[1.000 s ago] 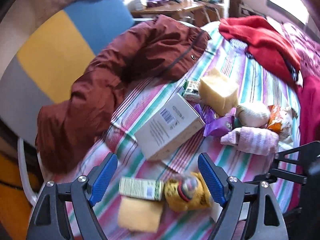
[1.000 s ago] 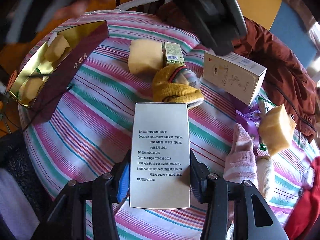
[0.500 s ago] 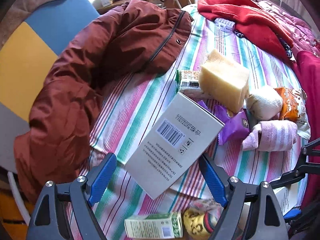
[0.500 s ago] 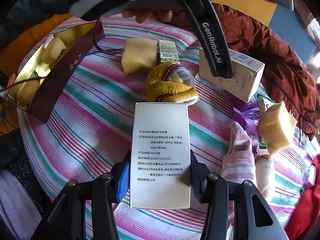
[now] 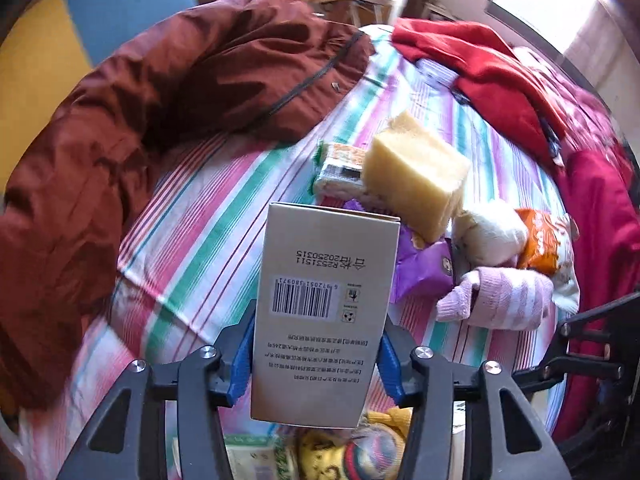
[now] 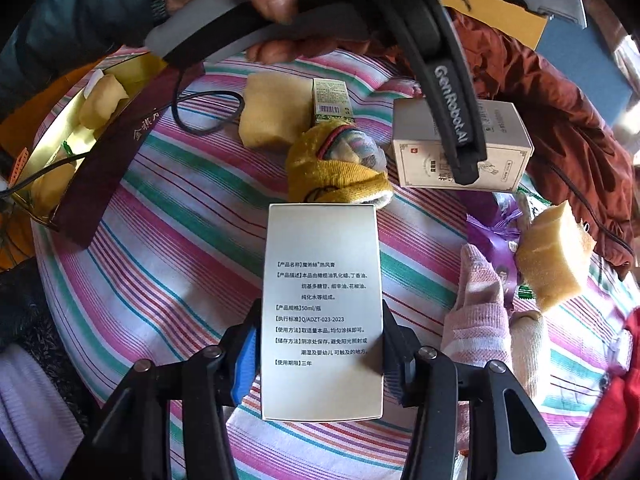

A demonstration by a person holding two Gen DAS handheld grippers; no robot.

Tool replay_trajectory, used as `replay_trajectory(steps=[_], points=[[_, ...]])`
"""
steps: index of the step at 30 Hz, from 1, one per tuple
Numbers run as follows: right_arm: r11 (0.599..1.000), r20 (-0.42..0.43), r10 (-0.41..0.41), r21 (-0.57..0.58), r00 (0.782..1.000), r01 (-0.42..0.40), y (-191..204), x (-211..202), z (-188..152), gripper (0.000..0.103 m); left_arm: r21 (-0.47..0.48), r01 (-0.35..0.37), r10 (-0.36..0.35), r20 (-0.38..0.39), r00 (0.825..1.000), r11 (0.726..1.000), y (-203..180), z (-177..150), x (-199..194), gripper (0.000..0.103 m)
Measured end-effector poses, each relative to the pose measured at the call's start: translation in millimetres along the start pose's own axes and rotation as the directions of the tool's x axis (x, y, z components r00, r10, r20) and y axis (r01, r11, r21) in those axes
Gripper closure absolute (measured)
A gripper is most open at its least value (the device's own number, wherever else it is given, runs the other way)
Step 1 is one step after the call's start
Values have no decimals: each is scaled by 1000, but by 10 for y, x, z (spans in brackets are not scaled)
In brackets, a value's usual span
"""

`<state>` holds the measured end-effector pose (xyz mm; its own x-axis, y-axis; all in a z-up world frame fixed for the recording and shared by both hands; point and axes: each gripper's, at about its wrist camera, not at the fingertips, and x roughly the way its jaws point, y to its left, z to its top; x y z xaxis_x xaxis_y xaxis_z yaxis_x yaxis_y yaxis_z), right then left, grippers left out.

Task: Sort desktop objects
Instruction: 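Grasp a barcode-labelled cardboard box with the left tool while the right tool holds its box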

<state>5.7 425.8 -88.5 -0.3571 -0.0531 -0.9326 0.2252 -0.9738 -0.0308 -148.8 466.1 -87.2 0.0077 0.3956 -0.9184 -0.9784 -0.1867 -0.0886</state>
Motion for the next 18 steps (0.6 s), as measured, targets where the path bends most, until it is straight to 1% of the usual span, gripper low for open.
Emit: replay_trajectory(steps=[5, 7, 9, 12, 16, 18], points=[[1000, 13, 5, 10, 1000, -6, -21, -24, -3, 52, -126, 4, 2, 45, 999, 992, 16, -129, -173, 51], [1000, 24, 10, 22, 1000, -10, -48, -43, 0, 53, -165, -17, 28, 65, 997, 986, 16, -209, -319, 51], [999, 43, 18, 41, 999, -19, -89, -81, 7, 53, -192, -23, 41, 94, 995, 981, 19, -285, -505, 51], [997, 69, 26, 65, 997, -31, -150, -137, 15, 53, -231, -36, 74, 156, 985, 972, -2, -382, -896, 51], [994, 111, 44, 92, 993, -54, -198, -226, 21, 53, -272, -62, 131, 244, 961, 960, -84, -556, -1515, 51], [991, 144, 62, 104, 988, -78, -174, -290, 16, 53, -286, -86, 166, 269, 949, 954, -137, -652, -1797, 51]])
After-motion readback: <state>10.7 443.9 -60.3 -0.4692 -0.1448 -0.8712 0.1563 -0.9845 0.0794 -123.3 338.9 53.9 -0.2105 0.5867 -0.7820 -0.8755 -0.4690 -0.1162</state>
